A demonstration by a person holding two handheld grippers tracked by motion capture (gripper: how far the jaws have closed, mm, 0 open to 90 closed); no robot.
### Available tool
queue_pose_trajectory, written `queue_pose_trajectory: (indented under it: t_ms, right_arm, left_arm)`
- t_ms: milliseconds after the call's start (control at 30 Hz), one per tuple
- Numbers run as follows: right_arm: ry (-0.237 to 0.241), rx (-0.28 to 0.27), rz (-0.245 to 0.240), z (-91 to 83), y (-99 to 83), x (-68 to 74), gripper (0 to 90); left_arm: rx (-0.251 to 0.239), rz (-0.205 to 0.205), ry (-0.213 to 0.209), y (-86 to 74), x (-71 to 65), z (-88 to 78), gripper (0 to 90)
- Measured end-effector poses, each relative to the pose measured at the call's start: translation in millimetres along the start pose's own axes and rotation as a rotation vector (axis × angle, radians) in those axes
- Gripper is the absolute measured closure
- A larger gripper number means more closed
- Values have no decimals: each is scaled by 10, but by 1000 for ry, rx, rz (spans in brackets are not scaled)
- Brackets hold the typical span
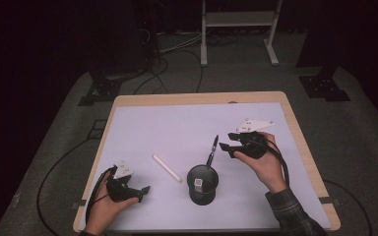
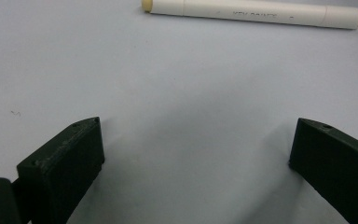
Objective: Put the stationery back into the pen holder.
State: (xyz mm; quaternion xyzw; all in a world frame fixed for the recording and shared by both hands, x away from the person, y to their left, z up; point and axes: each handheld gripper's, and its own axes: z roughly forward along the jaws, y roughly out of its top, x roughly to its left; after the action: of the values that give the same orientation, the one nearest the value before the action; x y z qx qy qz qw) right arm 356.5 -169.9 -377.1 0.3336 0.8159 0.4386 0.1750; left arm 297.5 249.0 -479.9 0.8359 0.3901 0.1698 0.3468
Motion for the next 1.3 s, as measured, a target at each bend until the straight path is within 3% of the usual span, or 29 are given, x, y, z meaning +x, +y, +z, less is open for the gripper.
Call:
queue_pose_trajectory:
  t_ms: [500, 800, 1300]
  right_arm:
    - [-47, 28, 67, 245, -55, -181, 448]
    - [-55, 54, 99, 491, -86, -251, 445]
    - [-75, 98, 117, 881, -118, -308, 452]
  left_arm:
    - [2, 5, 0, 0, 4, -1, 20]
    - [2, 3, 0, 0, 3, -1, 20]
    - [2, 0, -1, 0, 1, 0, 20]
